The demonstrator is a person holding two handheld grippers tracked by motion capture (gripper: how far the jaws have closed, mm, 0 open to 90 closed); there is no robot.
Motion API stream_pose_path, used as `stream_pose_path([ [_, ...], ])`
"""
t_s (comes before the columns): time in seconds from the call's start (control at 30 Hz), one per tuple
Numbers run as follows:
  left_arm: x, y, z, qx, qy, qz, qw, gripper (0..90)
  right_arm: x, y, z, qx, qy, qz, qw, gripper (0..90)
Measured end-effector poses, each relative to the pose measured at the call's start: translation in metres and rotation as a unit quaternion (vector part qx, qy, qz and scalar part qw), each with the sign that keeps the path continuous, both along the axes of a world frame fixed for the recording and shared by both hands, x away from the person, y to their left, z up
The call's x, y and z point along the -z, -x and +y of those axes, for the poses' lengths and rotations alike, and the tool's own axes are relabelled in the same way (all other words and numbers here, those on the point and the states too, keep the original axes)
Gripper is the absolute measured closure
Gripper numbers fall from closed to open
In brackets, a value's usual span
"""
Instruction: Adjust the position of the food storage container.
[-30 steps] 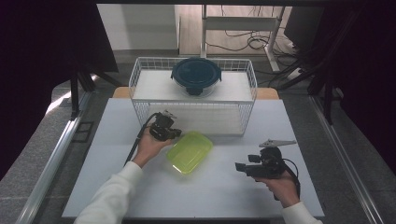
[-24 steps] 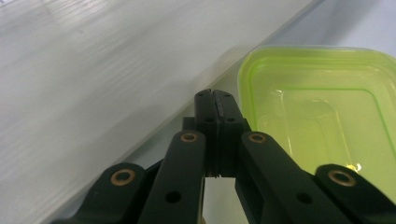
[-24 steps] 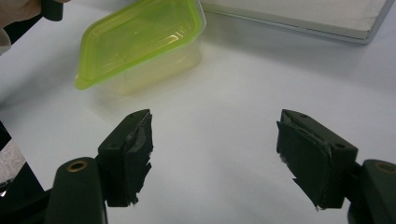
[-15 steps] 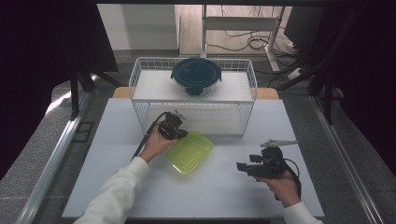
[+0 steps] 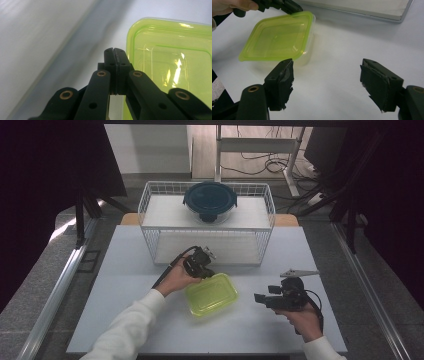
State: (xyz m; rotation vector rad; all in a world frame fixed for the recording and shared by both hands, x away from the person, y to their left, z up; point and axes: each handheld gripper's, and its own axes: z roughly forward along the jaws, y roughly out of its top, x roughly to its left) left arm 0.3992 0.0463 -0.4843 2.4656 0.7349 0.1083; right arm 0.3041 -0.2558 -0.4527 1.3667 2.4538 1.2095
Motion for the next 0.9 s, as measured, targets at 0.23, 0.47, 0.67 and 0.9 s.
stream_pose_path([
  [0.23, -0.002, 0.011, -0.017, 0.039, -0.007, 0.005, 0.9992, 90.0, 0.0, 0.0, 0.0, 0.0, 0.0, 0.001, 1.0, 26.7],
  [0.47, -0.002, 0.014, -0.022, 0.049, -0.005, 0.007, 0.9988, 90.0, 0.001, -0.001, -0.001, 0.001, 0.001, 0.002, 1.0, 26.7],
  [0.67, -0.007, 0.015, -0.016, 0.019, 0.022, 0.004, 0.9996, 90.0, 0.0, -0.001, -0.003, 0.002, -0.009, 0.004, 1.0, 26.7],
  [0.9, -0.029, 0.028, 0.017, -0.045, 0.066, -0.006, 0.9968, 90.0, -0.001, -0.002, -0.007, 0.008, -0.011, 0.002, 0.9999, 26.7],
])
